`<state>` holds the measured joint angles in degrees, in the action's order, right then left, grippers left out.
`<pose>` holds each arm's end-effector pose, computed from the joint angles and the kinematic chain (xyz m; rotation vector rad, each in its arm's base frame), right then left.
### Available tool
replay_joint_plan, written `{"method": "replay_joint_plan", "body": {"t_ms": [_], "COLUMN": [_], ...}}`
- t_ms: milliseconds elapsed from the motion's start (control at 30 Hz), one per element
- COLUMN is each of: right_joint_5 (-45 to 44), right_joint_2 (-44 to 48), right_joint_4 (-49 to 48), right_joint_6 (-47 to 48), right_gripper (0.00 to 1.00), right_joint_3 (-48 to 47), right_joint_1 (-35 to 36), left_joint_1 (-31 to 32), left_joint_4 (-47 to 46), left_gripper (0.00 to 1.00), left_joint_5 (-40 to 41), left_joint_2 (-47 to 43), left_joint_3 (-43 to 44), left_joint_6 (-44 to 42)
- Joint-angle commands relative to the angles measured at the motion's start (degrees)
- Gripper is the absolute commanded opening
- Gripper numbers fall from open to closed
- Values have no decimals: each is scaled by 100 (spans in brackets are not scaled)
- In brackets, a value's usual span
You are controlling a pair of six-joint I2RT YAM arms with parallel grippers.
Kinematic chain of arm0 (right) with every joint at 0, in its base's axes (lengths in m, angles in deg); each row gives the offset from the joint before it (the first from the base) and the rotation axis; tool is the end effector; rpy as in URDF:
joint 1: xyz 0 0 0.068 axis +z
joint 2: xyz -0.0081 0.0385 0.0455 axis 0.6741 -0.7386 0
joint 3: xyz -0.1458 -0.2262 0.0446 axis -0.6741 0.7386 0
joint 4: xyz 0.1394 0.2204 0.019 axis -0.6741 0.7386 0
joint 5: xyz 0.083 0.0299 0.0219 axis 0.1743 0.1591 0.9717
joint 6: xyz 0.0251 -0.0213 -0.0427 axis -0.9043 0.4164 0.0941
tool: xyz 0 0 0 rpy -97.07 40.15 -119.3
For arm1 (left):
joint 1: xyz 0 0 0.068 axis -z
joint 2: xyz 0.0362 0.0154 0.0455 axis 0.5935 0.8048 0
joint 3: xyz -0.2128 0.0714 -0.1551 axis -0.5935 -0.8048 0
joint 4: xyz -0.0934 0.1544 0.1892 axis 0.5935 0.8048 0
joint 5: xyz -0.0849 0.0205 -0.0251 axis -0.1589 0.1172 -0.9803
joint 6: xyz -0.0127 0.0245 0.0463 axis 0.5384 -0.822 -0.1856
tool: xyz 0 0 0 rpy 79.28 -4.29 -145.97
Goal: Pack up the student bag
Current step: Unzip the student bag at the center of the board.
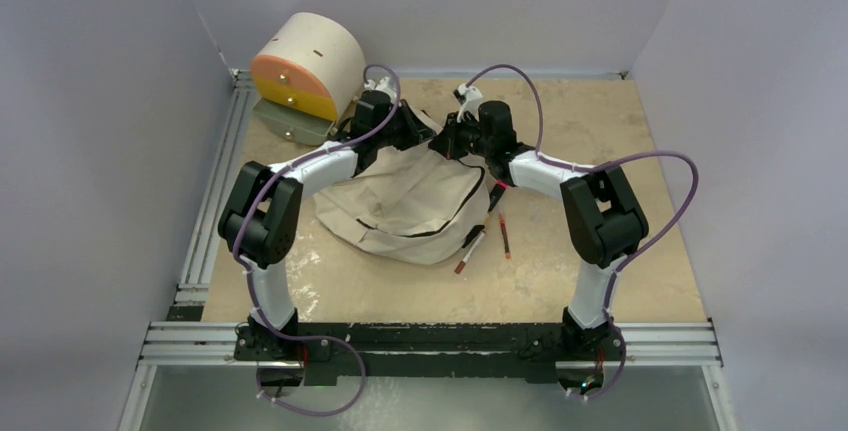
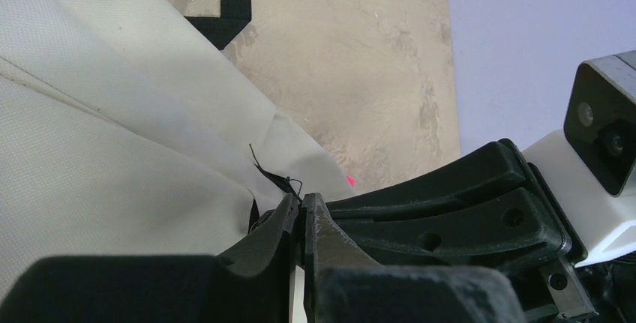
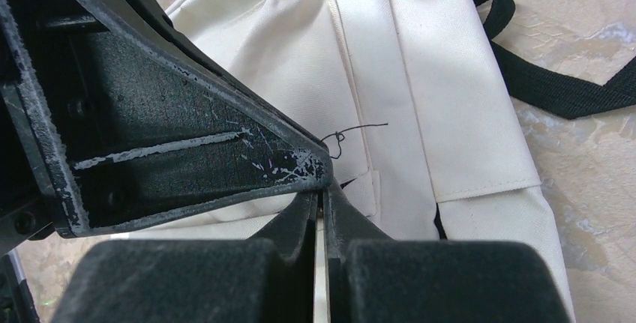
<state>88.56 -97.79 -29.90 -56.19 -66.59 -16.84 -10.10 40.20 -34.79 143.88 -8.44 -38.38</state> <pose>0.3802 0.1965 0.2236 -0.3876 1.8677 0.8902 0.3866 -0.2013 0.2308 -0.2859 2.1374 -1.0926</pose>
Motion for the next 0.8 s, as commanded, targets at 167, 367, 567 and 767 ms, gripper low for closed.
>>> {"method": "replay_joint_plan", "body": {"t_ms": [167,367,567,767], "right_joint_5": [-189,-1068,-2016,-1390], "right_joint_2": [425,1033,1439,1051], "right_joint_4": [-122,-79,35,452], "right_joint_6": [-146,-656,-1804,-1984], "right_gripper": [36,42,47,56], "right_joint_3": [24,529,998,540], "right_joint_1": [-5,-1,-10,-14], "left_joint_1": [6,6,6,6], "left_joint_4": [-358,-323,-292,-404], "left_gripper": [0,0,0,0], "left_joint_5": [17,86,156,29], "left_joint_2": [-349,-480,-635,-724], "left_joint_3": [-2,-84,-116,-209], "left_joint_6": [-541,-738,-918,-1019]}}
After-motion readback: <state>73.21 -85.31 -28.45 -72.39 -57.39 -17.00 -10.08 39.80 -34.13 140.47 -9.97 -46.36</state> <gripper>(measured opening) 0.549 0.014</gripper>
